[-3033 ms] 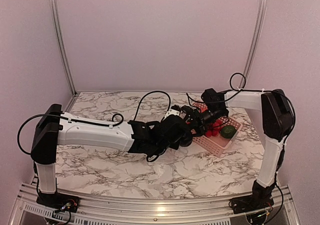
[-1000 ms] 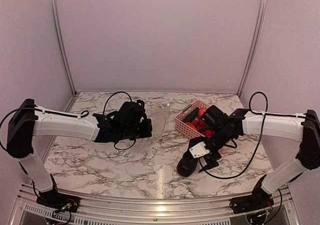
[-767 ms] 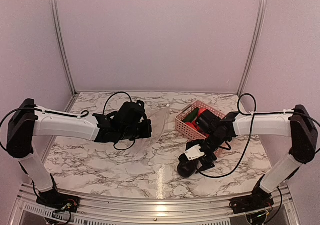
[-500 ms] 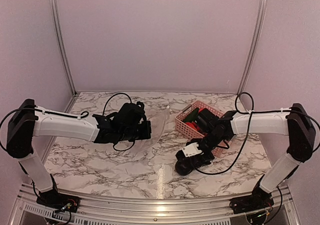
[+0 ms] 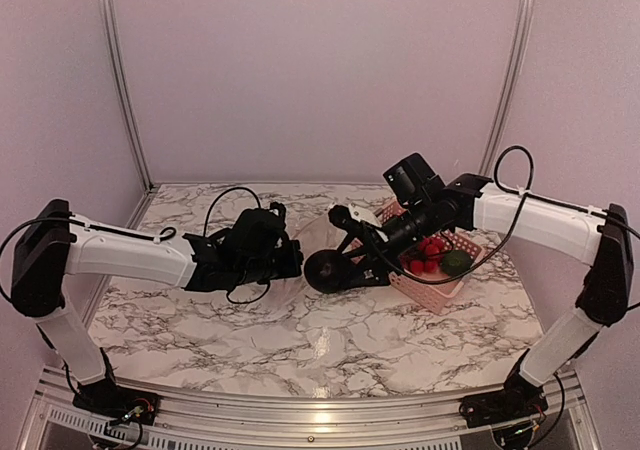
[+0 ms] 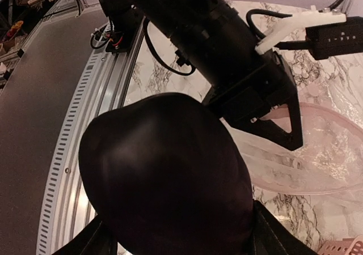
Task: Place the food in the zip-top bag and seal the zipper
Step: Pick up the fake vegetable from the center of the board, then place the fake vegetable in the zipper food storage bag.
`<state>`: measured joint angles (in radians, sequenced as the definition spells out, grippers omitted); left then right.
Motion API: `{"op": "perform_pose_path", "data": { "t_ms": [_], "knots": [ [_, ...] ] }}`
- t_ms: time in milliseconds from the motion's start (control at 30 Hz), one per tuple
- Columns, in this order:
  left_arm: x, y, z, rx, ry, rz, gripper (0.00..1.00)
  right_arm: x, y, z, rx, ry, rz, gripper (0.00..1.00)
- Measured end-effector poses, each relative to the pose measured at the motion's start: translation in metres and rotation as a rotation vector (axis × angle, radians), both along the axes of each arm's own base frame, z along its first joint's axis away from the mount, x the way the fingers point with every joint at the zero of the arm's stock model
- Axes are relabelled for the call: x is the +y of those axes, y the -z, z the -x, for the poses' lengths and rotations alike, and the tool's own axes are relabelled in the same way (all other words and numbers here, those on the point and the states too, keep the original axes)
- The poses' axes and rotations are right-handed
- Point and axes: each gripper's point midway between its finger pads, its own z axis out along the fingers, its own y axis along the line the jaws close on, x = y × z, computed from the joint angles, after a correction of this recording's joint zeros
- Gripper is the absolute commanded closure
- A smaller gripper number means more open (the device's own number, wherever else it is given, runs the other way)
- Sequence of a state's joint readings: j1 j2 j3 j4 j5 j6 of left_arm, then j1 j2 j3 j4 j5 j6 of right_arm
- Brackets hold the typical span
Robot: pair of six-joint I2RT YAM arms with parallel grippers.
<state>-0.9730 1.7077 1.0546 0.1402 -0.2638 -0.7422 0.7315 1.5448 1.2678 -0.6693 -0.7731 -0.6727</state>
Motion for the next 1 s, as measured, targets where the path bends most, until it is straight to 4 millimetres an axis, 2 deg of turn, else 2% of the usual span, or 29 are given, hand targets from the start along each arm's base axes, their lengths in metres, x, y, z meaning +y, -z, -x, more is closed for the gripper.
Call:
{"op": "perform_pose_path", "data": {
  "t_ms": [100,200,300,433,533,633,800,1000],
  "knots": [
    [0.003,-0.003,0.001,-0.020,-0.014,0.016,1.00,0.014,-0.009,-0.013,0.125,0.070,-0.008,0.66],
    [0.005,-0.013,0.003,-0.061,-0.033,0.028,1.00,0.021,-0.005,-0.029,0.270,0.152,0.003,0.68],
    [0.009,-0.022,0.004,-0.112,-0.052,0.016,1.00,0.015,0.002,-0.042,0.402,0.229,0.016,0.69],
    [-0.003,-0.042,0.016,-0.192,-0.025,0.022,1.00,0.004,0.017,-0.064,0.531,0.350,0.048,0.70],
    [-0.010,-0.049,0.024,-0.232,0.001,0.005,1.00,-0.001,0.029,-0.074,0.603,0.402,0.068,0.71],
    [-0.015,-0.048,0.025,-0.247,0.015,-0.025,1.00,-0.003,0.040,-0.078,0.655,0.432,0.091,0.72],
    [-0.028,-0.044,0.014,-0.267,0.022,-0.088,1.00,-0.005,0.059,-0.077,0.744,0.470,0.144,0.73],
    [-0.056,-0.043,0.009,-0.281,0.067,-0.123,1.00,-0.007,0.073,-0.074,0.894,0.508,0.175,0.79]
  ]
}}
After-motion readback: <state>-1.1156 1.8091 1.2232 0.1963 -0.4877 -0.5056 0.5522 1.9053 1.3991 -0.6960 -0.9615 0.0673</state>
